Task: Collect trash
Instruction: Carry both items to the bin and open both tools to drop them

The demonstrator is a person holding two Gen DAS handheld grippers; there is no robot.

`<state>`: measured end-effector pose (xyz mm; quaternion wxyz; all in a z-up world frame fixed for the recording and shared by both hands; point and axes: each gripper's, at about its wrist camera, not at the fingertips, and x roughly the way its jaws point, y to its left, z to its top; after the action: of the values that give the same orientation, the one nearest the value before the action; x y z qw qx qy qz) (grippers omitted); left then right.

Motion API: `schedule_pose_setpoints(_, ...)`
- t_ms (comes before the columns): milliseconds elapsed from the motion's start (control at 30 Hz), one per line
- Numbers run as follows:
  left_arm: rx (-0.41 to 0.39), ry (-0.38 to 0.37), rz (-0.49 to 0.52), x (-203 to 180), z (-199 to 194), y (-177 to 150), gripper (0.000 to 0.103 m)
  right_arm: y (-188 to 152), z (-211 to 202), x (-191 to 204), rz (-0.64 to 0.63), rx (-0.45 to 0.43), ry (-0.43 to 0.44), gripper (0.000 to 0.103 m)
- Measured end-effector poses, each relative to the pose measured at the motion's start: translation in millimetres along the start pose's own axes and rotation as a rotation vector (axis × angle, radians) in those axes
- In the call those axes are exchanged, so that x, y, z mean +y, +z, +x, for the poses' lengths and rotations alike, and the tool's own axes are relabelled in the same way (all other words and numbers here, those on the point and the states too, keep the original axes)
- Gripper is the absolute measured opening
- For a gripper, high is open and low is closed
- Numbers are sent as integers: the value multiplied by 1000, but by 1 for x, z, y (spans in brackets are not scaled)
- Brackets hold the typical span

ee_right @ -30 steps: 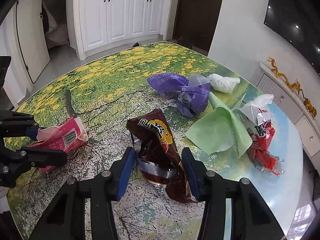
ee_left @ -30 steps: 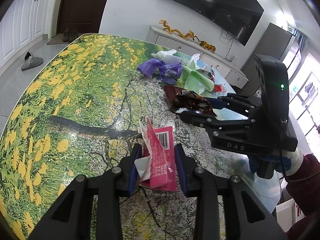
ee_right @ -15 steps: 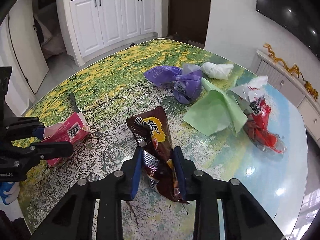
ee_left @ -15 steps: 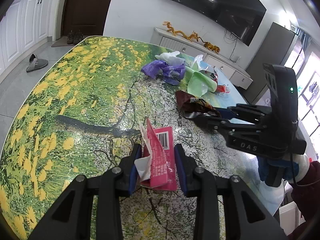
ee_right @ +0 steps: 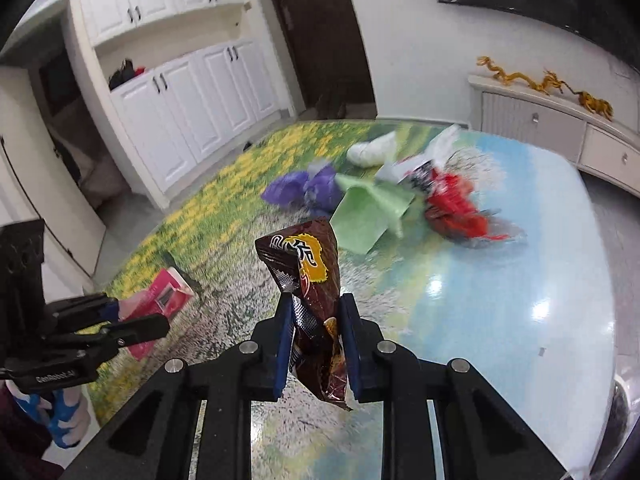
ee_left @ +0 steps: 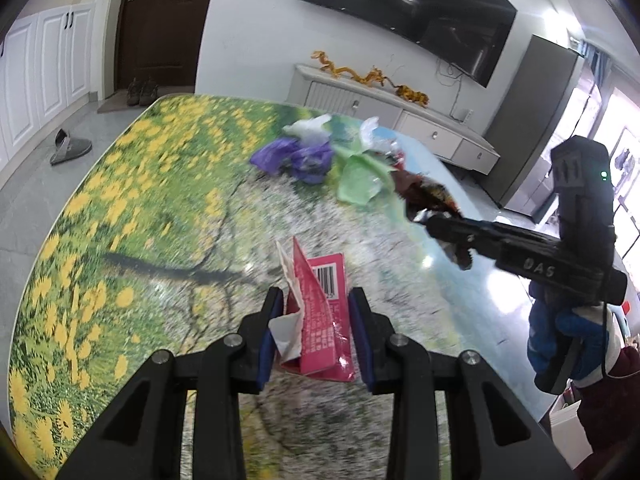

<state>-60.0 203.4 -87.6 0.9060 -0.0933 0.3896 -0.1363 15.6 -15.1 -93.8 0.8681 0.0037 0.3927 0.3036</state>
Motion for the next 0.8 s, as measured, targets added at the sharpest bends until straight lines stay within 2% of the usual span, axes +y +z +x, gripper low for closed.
schedule_pose_setpoints(233,-34,-36,83,-46,-5,24,31,1,-84,-30,96,-187,-52,21)
schedule_pose_setpoints(367,-35,-75,148,-83,3,41,31,-9,-131,-58,162,-275,-143,21)
schedule_pose_setpoints(633,-19,-211,324,-196,38,73,31,-55,-210,-132,364,-406,-356,21)
schedule_pose_setpoints(800,23,-293,419,-270,76,81,31,-91,-243,-178,484,-434,-475,22)
